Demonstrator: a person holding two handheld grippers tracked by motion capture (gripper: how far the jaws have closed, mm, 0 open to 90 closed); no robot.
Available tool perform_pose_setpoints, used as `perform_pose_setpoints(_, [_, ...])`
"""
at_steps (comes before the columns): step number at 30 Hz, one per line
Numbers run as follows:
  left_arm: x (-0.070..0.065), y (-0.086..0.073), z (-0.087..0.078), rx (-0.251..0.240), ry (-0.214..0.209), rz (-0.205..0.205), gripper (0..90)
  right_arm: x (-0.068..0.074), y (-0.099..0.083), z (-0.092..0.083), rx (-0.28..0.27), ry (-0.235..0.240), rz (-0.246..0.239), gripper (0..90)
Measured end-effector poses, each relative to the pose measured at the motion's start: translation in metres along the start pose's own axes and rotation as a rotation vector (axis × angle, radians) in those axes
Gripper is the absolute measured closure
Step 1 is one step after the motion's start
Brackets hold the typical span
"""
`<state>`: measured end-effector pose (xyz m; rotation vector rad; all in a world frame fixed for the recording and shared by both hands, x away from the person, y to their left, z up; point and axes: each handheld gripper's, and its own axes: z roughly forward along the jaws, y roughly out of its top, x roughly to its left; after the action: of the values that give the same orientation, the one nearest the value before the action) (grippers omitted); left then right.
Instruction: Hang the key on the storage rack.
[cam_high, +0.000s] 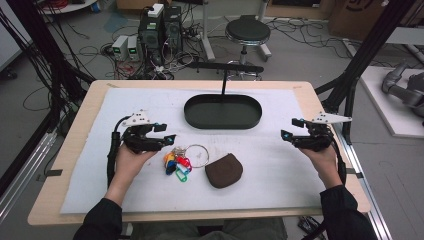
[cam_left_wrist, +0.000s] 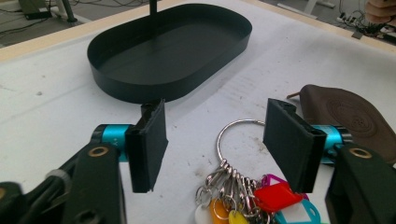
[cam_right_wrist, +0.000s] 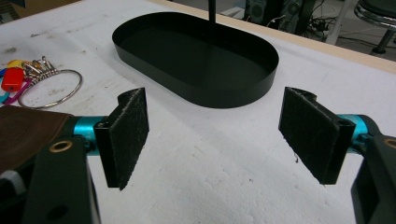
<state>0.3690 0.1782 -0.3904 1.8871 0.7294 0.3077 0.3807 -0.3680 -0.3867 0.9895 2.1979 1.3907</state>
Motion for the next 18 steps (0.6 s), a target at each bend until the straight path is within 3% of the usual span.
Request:
perform_pose_setpoints(9, [-0.006,0.002,0.026,0.061,-0.015,0.017,43.6,0.002,0.000,0.001,0.007,0.006,-0.004,24.9])
perform_pose_setpoints(18, [-0.007,0.004,0.048,0.117,-0.023,0.002,42.0,0.001,0.000,0.002,0.008,0.010,-0.002,24.9])
